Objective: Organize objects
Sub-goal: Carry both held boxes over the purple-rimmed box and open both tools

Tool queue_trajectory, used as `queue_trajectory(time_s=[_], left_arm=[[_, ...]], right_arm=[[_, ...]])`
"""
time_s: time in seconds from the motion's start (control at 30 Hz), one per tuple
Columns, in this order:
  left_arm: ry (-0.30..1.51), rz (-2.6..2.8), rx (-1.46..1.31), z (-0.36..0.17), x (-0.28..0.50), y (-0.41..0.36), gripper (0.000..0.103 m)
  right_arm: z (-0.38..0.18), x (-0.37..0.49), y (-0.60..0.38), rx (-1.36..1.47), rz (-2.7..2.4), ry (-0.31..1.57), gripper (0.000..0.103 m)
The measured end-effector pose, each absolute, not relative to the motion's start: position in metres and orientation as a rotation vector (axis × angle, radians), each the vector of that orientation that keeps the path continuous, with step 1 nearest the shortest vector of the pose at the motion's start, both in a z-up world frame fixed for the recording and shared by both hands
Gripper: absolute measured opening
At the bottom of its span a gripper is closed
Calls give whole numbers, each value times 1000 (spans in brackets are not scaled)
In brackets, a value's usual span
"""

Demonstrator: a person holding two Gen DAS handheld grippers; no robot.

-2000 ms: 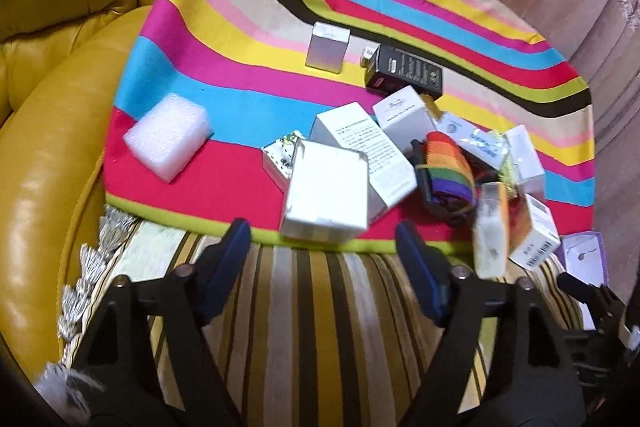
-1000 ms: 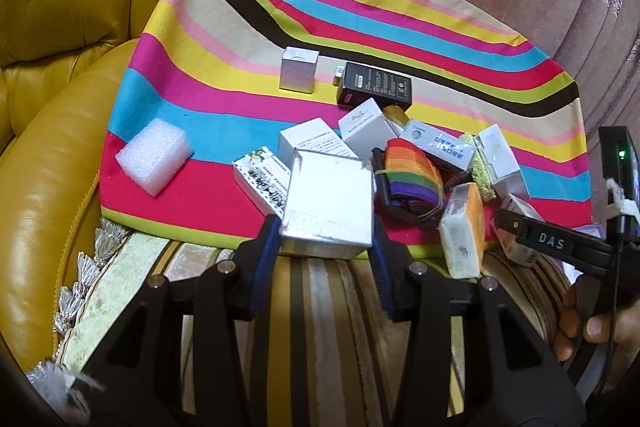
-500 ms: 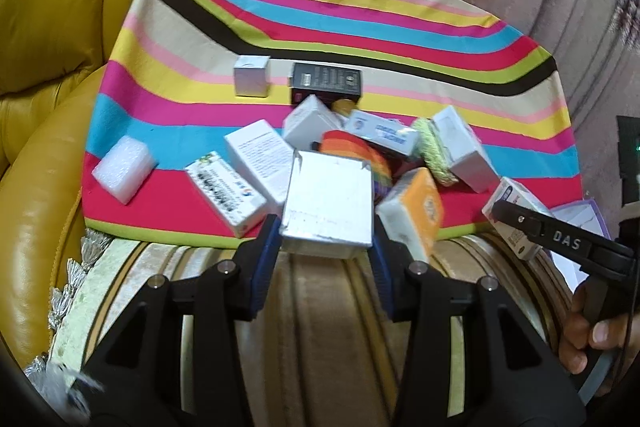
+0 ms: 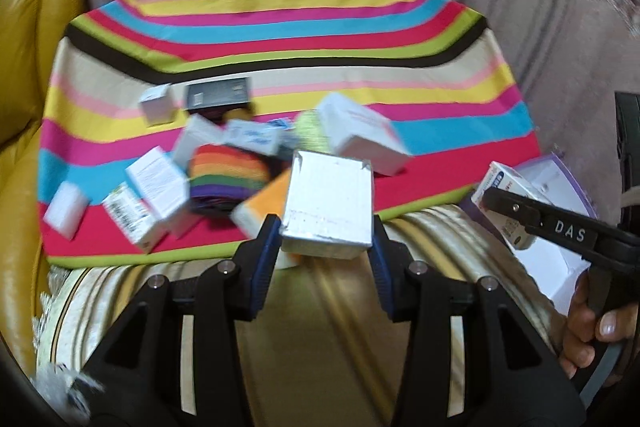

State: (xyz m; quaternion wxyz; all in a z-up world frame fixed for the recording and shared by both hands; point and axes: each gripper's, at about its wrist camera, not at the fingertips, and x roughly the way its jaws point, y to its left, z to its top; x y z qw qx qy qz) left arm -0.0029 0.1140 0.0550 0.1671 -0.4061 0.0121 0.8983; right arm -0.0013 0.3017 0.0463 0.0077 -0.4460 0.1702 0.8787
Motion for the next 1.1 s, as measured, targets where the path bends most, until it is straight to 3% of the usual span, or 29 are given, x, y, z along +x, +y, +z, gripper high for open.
queue_trajectory(time_s=[0.5, 0.8, 0.97, 1.1], left_arm=[[141, 2222, -1127, 53, 1, 234, 48], [192, 2049, -1128, 45, 13, 292, 49], [190, 2040, -1113, 46, 16, 299, 73], [180, 2102, -1118, 50, 12, 291, 79]], right_arm=[[31, 44, 408, -1306, 2521, 627, 41], [24, 62, 438, -1254, 2407, 524, 42], [26, 66, 444, -1216, 2375, 477, 44], [28, 68, 442, -1208, 2377, 460, 55]])
